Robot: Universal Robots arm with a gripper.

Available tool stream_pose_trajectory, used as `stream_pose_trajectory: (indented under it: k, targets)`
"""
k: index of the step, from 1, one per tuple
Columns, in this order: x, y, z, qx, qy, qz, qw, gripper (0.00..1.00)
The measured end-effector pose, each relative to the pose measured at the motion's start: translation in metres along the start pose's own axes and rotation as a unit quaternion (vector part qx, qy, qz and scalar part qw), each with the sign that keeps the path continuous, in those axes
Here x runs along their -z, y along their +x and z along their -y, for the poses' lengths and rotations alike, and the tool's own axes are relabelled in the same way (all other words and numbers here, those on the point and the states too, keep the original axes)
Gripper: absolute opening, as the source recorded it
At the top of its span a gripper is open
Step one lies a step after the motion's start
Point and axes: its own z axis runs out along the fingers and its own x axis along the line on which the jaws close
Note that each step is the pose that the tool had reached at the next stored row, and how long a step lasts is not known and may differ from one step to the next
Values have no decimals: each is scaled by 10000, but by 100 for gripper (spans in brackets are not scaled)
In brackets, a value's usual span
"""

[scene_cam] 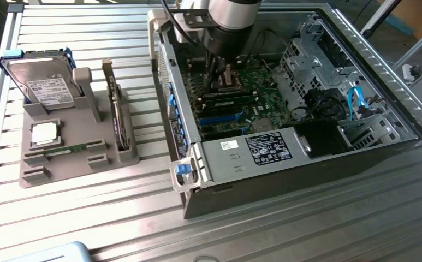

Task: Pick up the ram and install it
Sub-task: 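Press down the ram until it locks into place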

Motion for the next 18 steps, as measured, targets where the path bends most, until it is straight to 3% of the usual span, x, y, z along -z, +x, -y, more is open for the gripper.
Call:
stream_pose_trajectory:
  k: [12, 18]
  targets:
    - [275, -8, 0, 0, 0, 0, 10000, 11]
    - [293, -8, 0, 1, 0, 0, 10000, 11]
